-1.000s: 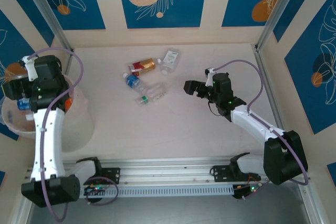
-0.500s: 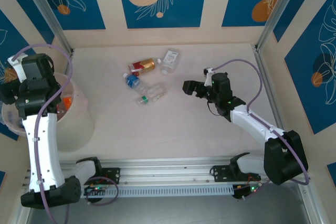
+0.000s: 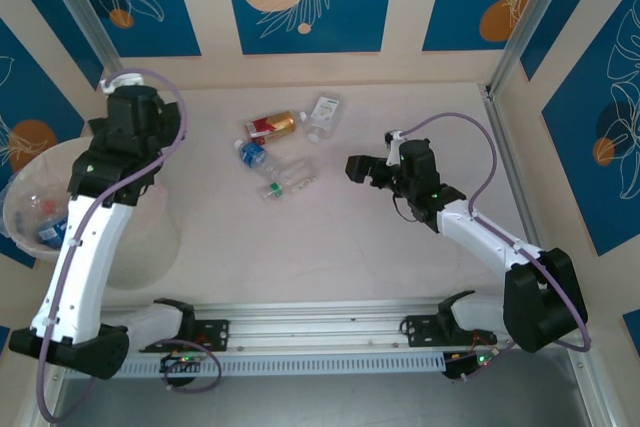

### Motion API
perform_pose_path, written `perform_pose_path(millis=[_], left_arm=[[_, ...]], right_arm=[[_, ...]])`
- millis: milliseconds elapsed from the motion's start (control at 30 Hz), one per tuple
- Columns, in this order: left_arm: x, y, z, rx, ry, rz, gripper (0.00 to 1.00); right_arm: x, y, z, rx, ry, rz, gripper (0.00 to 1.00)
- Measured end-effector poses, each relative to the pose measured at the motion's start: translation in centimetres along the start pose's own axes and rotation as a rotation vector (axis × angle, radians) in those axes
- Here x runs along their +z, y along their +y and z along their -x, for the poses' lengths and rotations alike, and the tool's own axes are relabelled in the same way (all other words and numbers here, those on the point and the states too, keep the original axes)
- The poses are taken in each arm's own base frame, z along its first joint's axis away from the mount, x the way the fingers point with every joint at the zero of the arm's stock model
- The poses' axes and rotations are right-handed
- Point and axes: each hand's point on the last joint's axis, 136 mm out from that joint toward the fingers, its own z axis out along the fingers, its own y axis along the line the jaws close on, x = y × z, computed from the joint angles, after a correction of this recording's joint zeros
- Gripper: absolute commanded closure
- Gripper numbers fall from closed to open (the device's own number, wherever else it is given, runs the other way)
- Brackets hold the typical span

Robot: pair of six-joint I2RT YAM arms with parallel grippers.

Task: Put the plastic bottles in the bin

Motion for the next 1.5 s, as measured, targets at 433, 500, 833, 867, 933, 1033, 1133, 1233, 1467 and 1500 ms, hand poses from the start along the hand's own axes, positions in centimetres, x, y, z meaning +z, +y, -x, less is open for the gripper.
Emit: perform_pose_path(millis=[433,500,833,867,933,1033,1133,1233,1467,1500], left_arm=[[5.8,-15.6,-6.4,-0.197,0.057,-0.394,0.00],[7.5,-16.6,-8.2,-0.238,0.101,-0.379,0.00],[15.2,-20.8,-15.5,-0.391,0.295,-0.232,0.00],[15.9,-21.3,-16.0,-0.401,0.311,-0.220,0.00],[17.2,-22.0,-16.8,-0.425,0.340,-0.205,0.00],[19.0,-22.9,-18.0,-0.458,0.379,-0.188,0.00],[20.4,-22.9,-19.2,-0.477,0.412,-0.154,0.00],[21.4,-22.8,-20.3,-0.501,0.440,-0.122,0.00],[22.4,-22.4,-23.2,-0.523,0.500,-0.056,0.00],[22.5,-22.4,-23.4,-0.524,0.504,-0.052,0.00]], right_arm=[[-2.4,-0.6,-0.1,-0.017,-0.026,-0.047,0.00],[-2.6,-1.0,-0.7,-0.015,-0.021,-0.057,0.00],[-3.0,-1.6,-1.2,-0.001,-0.012,-0.065,0.01],[-3.0,-1.5,-1.2,0.002,-0.011,-0.061,0.00],[-3.0,-1.5,-1.2,0.007,-0.009,-0.058,0.00],[-2.9,-1.6,-1.6,0.017,0.000,-0.058,0.00],[-2.9,-2.0,-2.4,0.026,0.017,-0.068,0.00],[-3.1,-2.3,-3.0,0.031,0.028,-0.074,0.01],[-3.0,-2.3,-3.0,0.032,0.033,-0.077,0.01],[-2.8,-2.3,-2.9,0.033,0.039,-0.080,0.00]])
